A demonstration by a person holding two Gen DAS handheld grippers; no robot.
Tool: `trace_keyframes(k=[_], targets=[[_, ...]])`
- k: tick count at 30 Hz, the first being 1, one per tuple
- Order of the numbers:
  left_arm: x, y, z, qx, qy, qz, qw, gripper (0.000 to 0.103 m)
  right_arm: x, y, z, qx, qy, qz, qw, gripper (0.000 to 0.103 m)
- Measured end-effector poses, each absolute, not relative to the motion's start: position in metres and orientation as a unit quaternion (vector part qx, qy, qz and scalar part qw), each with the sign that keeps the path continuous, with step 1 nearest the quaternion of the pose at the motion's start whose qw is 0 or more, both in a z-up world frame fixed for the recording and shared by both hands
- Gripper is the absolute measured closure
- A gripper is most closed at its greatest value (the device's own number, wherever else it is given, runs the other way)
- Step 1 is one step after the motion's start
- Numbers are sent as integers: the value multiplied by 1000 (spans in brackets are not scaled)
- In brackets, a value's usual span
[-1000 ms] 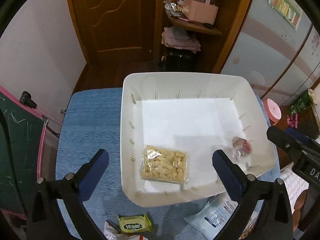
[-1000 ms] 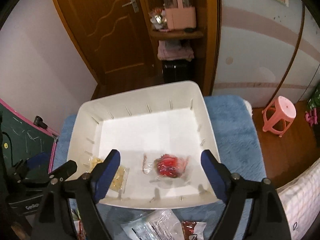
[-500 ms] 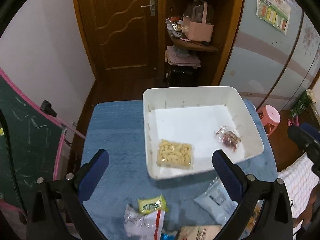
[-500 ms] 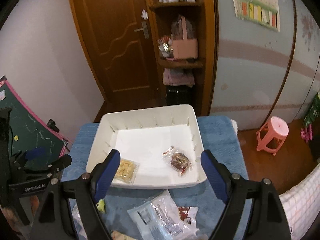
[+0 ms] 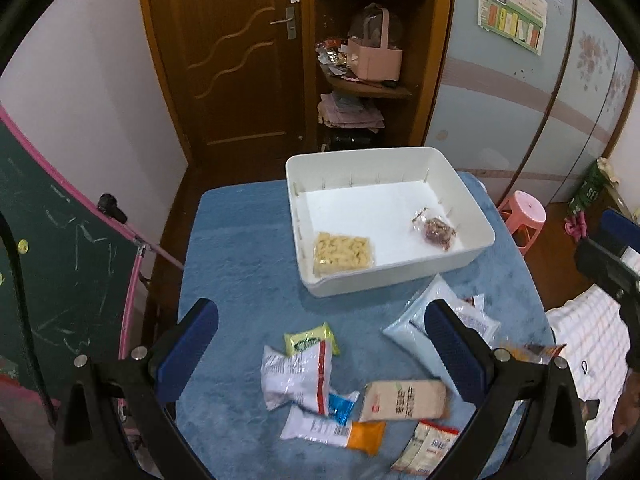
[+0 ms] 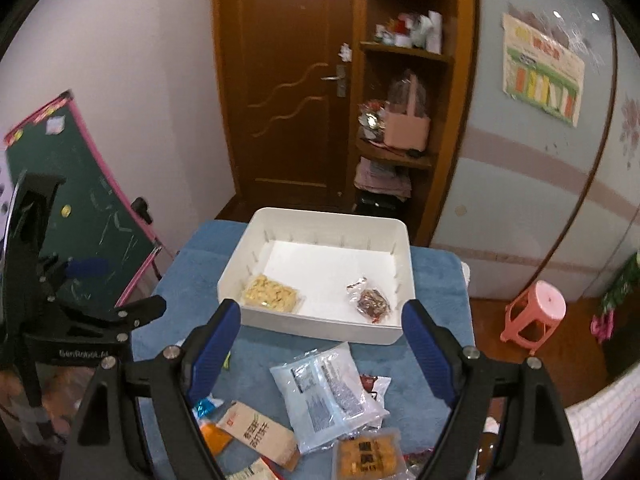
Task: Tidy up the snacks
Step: 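Move both tools back over the remaining snacks on the table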
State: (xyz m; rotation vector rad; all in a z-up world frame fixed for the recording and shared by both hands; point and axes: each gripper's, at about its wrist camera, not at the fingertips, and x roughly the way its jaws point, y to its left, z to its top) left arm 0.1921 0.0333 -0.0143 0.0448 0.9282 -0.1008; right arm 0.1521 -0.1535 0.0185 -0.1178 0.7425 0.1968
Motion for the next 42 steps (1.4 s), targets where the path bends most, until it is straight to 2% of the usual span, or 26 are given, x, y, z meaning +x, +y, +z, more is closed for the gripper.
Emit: trace_keyframes(k=[7,10,24,36,42], targets=[[172,46,-41,14,465,-54,884,1,115,-141,-5,-68,363,136,919,19],[163,50,-57,3,472,-58,880,5,103,-138,-23,-65,375,149,912,19],[91,51,-135,-34,490,-67,868,5,39,-127,-134,-100,430,193,876,19],[96,86,-214,-185,565,57,802,5,24,-125,-206,-121,471,242,839,20],[105,92,-230,-220,563,108,789,5,34,-130,-219,-119,481,265,827,20]])
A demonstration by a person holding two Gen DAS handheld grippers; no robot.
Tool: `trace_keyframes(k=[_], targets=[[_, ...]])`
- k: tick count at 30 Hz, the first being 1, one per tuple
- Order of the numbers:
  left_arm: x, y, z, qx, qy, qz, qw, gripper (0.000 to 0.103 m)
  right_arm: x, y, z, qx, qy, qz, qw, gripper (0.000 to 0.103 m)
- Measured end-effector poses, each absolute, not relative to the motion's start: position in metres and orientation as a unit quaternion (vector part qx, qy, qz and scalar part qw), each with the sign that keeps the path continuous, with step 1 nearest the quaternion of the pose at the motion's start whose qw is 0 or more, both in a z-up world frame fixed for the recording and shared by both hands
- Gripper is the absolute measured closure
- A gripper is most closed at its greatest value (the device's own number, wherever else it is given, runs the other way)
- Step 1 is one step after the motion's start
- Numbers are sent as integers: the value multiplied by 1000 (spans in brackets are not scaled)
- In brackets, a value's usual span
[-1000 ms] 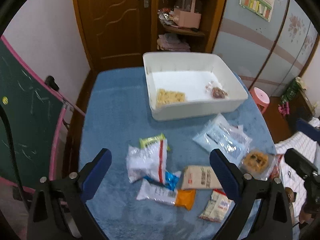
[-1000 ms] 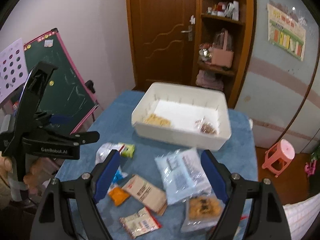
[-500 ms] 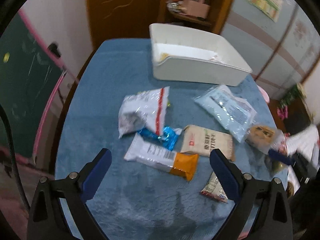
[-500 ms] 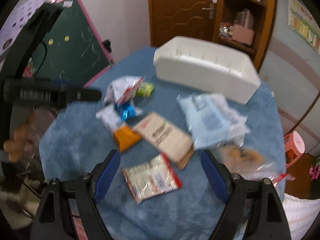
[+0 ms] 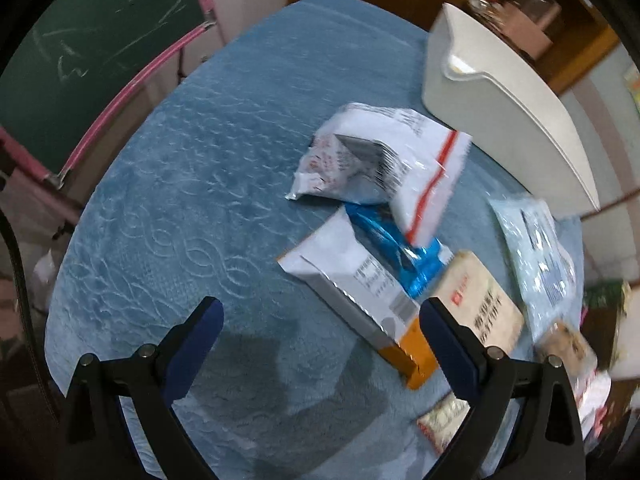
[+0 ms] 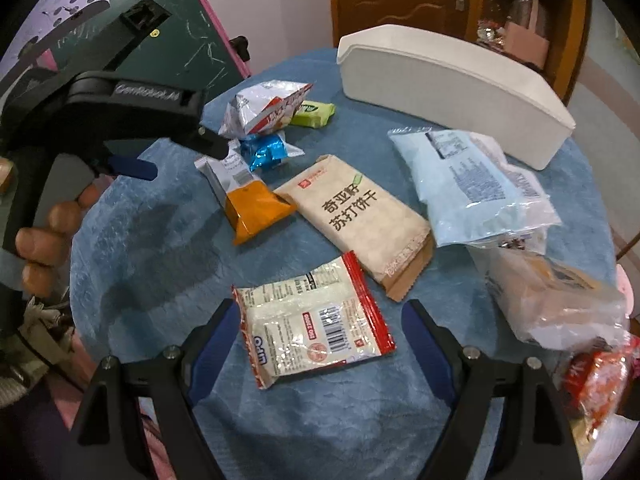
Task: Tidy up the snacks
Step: 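Move both tools back over the remaining snacks on the table, then grasp the white-and-orange biscuit bar with the left tool while the right tool grasps the white-and-red cracker packet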
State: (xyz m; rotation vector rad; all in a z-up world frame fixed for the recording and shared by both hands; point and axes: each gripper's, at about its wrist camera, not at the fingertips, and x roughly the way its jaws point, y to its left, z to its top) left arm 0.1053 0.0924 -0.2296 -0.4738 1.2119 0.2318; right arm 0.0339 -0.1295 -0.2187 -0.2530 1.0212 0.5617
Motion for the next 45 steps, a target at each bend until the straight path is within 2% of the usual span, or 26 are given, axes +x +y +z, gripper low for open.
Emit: trace_keyframes(k=[13,18,20,21,25,26,34,41,43,45], targets=[[125,81,-257,-244,575,175,761,5,40,-127,-243,-122,502,308,799,19],[128,74,-257,-249,579,185,754,5,39,-112,-246,-165,499,313,791,18],[133,72,-261,-249,580,188,752,5,35,-106,-246,-187,491,314,790,21],[135,71,-262,-247,582,191,751,5,33,-105,-246,-192,490,317,789,26],[144,67,-266,-237,589,196,747,5,27,-109,-239,-186,493,336,780,62],[147,64,-267,-232,591,197,747,5,28,-111,-238,-183,496,333,781,65],[169,37,-275,-175,603,199,752,2,34,-135,-237,-124,519,310,787,68],[178,21,-274,-141,608,169,762,2,30,-131,-236,-140,513,304,791,68],[176,19,-273,-134,607,161,767,5,27,-132,-235,-139,513,303,791,68],[172,12,-267,-124,604,148,773,14,28,-133,-235,-138,515,301,791,67]])
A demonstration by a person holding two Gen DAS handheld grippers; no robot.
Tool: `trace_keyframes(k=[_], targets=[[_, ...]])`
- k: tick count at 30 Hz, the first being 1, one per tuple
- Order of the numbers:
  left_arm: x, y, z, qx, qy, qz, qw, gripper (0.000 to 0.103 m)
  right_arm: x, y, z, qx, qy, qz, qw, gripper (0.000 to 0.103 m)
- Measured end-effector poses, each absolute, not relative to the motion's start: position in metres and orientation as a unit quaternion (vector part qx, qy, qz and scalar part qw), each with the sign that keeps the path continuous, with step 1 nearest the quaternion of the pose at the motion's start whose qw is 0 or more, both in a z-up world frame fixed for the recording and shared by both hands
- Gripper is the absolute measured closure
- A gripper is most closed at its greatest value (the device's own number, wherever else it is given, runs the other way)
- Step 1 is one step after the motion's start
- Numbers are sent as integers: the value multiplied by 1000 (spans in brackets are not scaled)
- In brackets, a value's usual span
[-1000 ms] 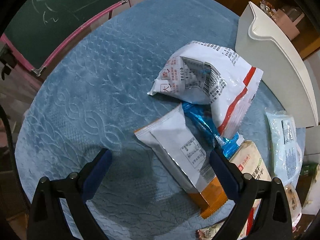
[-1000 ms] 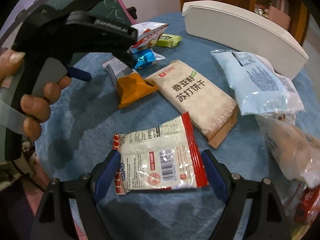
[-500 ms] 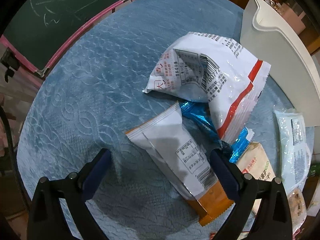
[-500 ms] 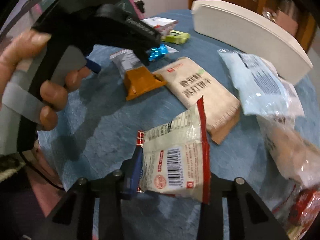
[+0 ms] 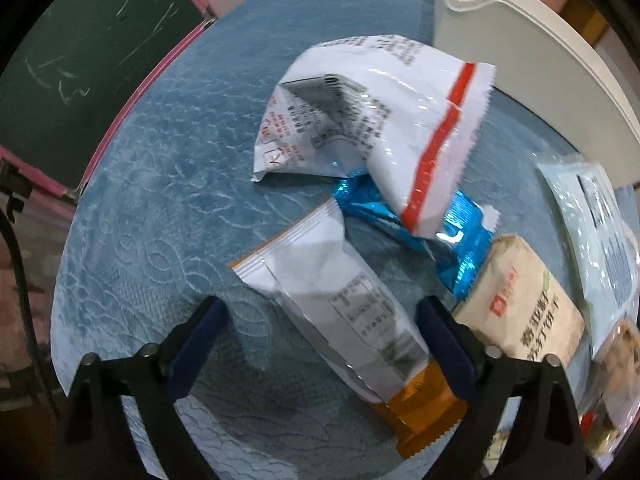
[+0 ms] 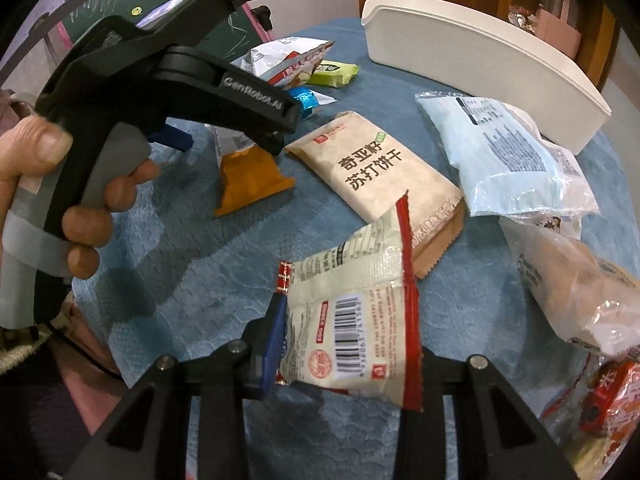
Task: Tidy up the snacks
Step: 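Grasp the white-and-orange biscuit bar with the left tool while the right tool grasps the white-and-red cracker packet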
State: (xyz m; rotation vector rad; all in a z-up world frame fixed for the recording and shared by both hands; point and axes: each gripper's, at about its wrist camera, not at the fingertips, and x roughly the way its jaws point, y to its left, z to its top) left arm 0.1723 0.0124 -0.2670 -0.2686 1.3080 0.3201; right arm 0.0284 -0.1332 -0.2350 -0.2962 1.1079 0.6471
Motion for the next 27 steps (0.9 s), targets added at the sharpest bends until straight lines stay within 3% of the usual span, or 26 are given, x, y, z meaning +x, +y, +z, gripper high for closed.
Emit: trace_keyframes(k=[3,8,18,27], targets=[[164,5,-259,-105,599,125,784,34,29,-133,-236,-137,515,296,792,67],[153,0,-249,-104,601,100,786,51,35,-129,-238,-134,521,295,790,61],[122,33,-242,-135,611,56,778,62,33,-140,-237,-103,531,288,790,57],[89,52,-231,-139,601,33,786,63,25,-155,-230,-50,541,284,790,58]])
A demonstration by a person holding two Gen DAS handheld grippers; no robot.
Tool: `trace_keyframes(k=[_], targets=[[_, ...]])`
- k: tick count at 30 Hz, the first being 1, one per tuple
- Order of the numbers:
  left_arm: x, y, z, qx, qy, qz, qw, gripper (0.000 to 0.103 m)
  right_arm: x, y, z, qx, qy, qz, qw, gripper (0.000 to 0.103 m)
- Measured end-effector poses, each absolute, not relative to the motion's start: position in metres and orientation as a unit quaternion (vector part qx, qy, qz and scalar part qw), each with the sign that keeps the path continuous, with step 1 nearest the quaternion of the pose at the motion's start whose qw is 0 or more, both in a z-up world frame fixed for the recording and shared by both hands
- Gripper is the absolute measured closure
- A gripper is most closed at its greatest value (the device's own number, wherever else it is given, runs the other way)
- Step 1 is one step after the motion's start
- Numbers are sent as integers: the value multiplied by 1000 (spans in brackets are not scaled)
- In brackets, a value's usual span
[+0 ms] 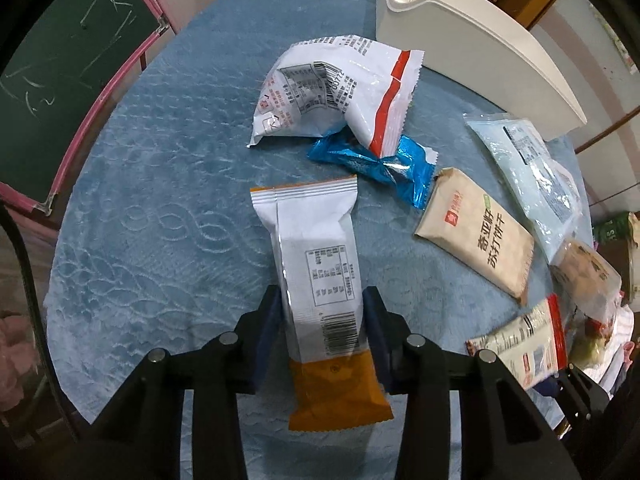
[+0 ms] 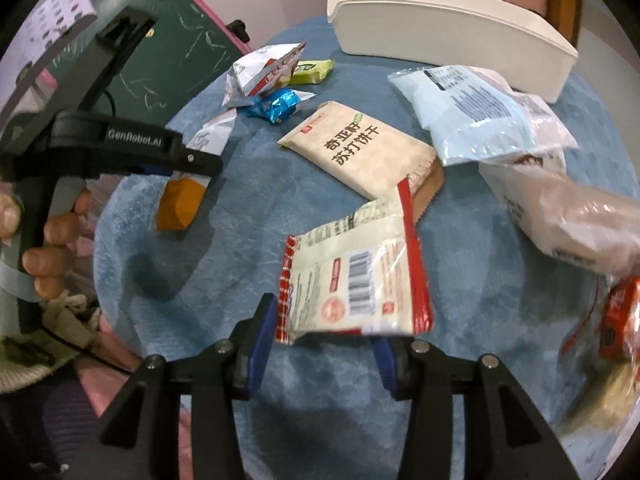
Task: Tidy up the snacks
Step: 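Grasp the white-and-orange biscuit bar with the left tool while the right tool grasps the white-and-red cracker packet, then carry both packets into the white bin and open both tools to drop them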
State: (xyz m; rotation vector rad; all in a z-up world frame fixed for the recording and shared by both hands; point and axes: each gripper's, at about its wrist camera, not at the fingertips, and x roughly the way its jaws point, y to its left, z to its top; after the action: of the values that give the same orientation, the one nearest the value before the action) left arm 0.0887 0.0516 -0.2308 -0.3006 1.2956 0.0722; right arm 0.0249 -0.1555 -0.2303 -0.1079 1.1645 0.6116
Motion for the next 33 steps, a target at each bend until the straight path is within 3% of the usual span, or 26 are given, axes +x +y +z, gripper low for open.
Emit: trace_keyframes(k=[2,5,20,25,33], targets=[[82,54,-228,-141,600,28,787,63,23,-158,-228,-36,543,284,790,58],[75,61,-228,-139,598,22,789,64,22,-157,-228,-25,546,280,789,67],[57,53,-214,-127,587,-5,800,63,57,-170,-238,115,566,217,787,69],[60,49,-216,-120,584,-10,802,63,62,-166,-239,127,558,215,791,81],[62,38,-199,-94,566,-30,818,64,54,-153,-215,83,526,220,817,89]])
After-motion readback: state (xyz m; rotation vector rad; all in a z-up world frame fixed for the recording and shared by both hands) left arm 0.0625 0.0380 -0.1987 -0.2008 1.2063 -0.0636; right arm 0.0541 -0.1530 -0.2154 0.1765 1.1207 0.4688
